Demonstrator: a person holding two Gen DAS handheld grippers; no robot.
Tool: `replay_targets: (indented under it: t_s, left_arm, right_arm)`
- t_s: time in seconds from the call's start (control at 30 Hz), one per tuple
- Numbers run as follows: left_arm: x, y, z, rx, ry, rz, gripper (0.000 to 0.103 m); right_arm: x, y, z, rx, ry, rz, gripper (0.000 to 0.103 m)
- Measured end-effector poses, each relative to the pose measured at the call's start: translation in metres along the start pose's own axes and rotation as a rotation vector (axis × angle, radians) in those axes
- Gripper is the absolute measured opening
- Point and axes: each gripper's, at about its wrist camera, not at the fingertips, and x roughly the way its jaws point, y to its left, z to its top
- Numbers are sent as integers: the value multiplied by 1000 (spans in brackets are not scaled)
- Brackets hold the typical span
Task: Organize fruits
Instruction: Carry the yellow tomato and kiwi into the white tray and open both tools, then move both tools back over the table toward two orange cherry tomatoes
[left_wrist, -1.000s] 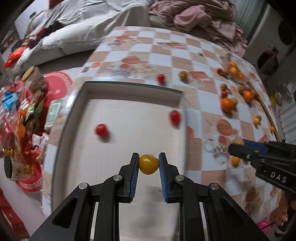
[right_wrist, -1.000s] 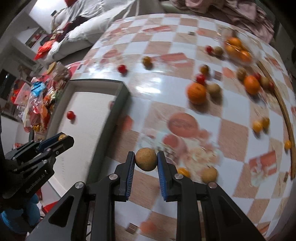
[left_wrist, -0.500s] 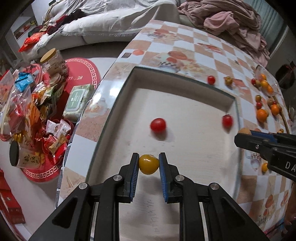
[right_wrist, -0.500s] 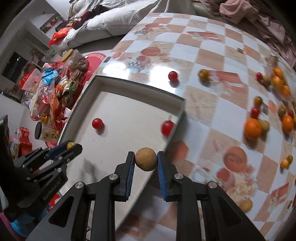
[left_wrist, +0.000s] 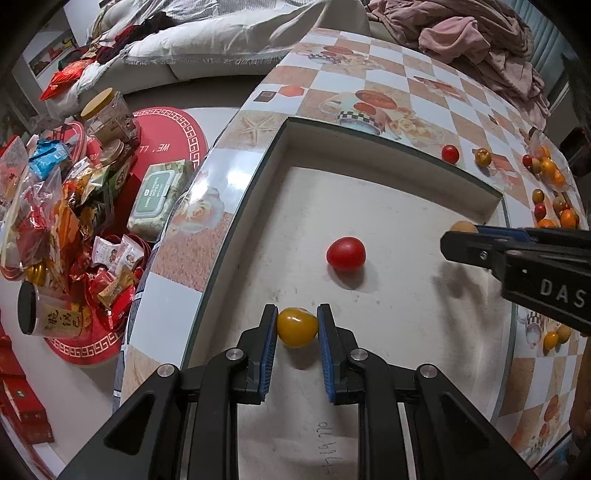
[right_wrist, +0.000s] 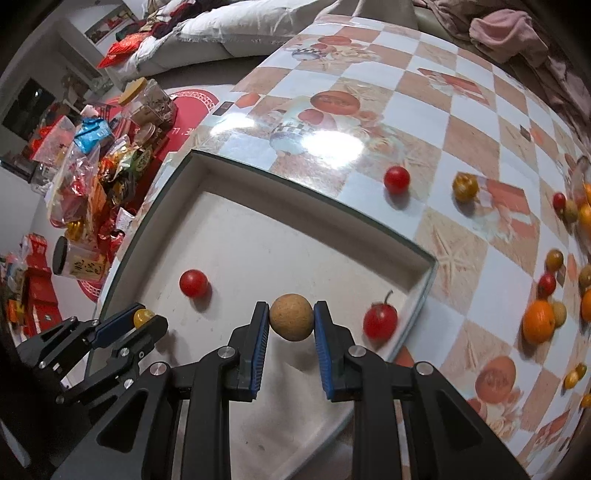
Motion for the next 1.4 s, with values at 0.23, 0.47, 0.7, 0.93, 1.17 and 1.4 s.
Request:
replay_targets:
  t_s: [0.23, 0.47, 0.7, 0.93, 1.17, 1.4]
  left_arm:
    - [4, -1, 0, 6, 9, 3, 23]
    - [8, -3, -2, 21, 15, 27, 23]
    - [7, -5, -1, 41, 21, 41, 61]
    - [3, -4, -3, 39, 11, 52, 80]
    - [-5, -10, -2, 46, 13, 61, 80]
    - [-22, -30, 2, 80, -3, 54, 80]
  right_arm:
    - [11, 4, 3, -20, 16, -25, 27]
    - [22, 4, 2, -33, 29, -45, 27]
    - [24, 10, 2, -67, 26, -69, 27]
    - [15, 10, 3, -63, 8, -43, 42]
    - [-7, 11, 3, -51, -39, -25, 82]
    - [-42, -6, -6, 12, -92, -21, 87]
